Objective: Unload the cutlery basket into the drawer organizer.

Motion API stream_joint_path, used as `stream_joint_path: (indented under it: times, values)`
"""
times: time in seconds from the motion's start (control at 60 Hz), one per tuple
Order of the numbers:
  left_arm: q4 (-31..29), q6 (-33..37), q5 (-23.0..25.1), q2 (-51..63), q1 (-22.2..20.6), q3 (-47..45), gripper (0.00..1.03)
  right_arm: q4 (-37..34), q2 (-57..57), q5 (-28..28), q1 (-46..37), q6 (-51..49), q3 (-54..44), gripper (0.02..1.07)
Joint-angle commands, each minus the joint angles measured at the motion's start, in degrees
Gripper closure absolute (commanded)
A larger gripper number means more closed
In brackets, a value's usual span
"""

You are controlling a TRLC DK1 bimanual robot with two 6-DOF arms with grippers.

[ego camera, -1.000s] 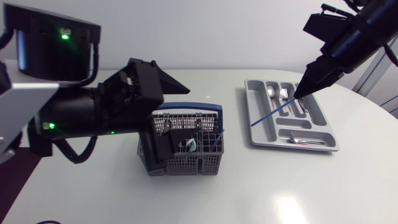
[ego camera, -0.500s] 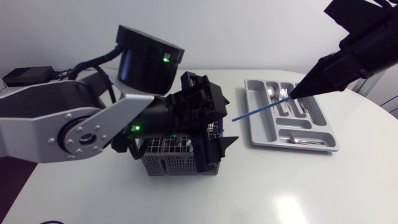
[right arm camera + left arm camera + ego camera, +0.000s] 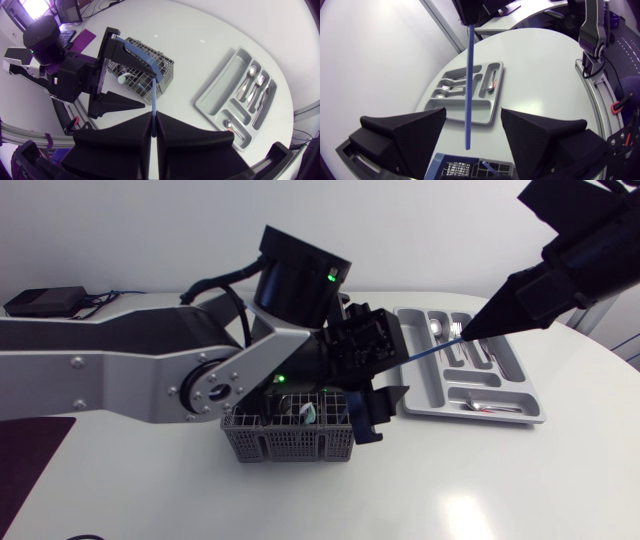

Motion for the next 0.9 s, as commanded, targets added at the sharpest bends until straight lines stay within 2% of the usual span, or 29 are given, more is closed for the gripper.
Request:
stream_joint_path:
  times: [0.0, 0.1, 0.2, 0.283, 0.533, 0.883]
  values:
    - [1.6, -0.6, -1.0, 2.0, -0.7, 2.0, 0.37, -0.3, -1.1, -0.5, 1.0, 1.6, 0.4, 1.01]
    - [2.7, -0.2, -2.1, 3.3, -1.0, 2.4, 0.47, -0.4, -1.6, -0.5, 1.4, 1.9, 0.3, 1.01]
    - [4.2, -0.2, -3.1, 3.8, -1.1, 2.3, 0.64, -0.4, -1.8, -0.3, 1.3, 1.8, -0.1, 1.01]
    - [4.3, -0.2, -3.4, 3.8, -1.0, 2.3, 0.71, -0.3, -2.0, -0.1, 0.9, 1.6, -0.8, 1.01]
    - [4.5, -0.5, -3.9, 3.5, -0.8, 1.7, 0.72, 0.2, -1.8, -0.1, -1.5, 0.2, -2.3, 1.01]
    - [4.6, 0.5, -4.6, 4.4, -2.4, 1.8, 0.82, 0.1, -2.3, -0.3, -1.4, 0.1, -2.5, 1.01]
